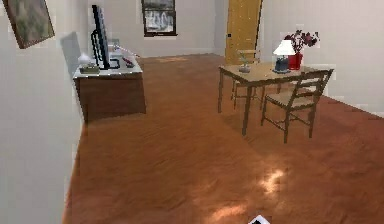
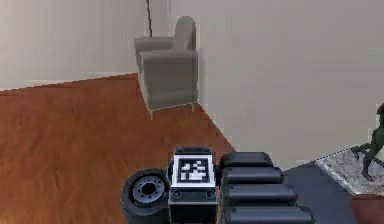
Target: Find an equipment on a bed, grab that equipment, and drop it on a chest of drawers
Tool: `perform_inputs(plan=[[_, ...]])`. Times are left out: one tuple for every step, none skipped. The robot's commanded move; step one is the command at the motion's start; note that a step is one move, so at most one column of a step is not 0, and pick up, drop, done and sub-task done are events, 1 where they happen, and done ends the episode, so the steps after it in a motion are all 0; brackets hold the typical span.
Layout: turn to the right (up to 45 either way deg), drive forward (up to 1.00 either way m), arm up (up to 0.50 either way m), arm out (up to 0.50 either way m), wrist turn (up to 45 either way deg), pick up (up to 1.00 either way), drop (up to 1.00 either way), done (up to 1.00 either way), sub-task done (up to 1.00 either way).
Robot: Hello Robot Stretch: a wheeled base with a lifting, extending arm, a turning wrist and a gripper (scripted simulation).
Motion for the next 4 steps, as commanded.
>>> perform_inputs(plan=[[45.0,0.0,0.0,0.0,0.0,0.0,0.0,0.0,0.0],[45.0,0.0,0.0,0.0,0.0,0.0,0.0,0.0,0.0],[36.0,0.0,0.0,0.0,0.0,0.0,0.0,0.0,0.0],[0.0,0.15,0.0,0.0,0.0,0.0,0.0,0.0,0.0]])
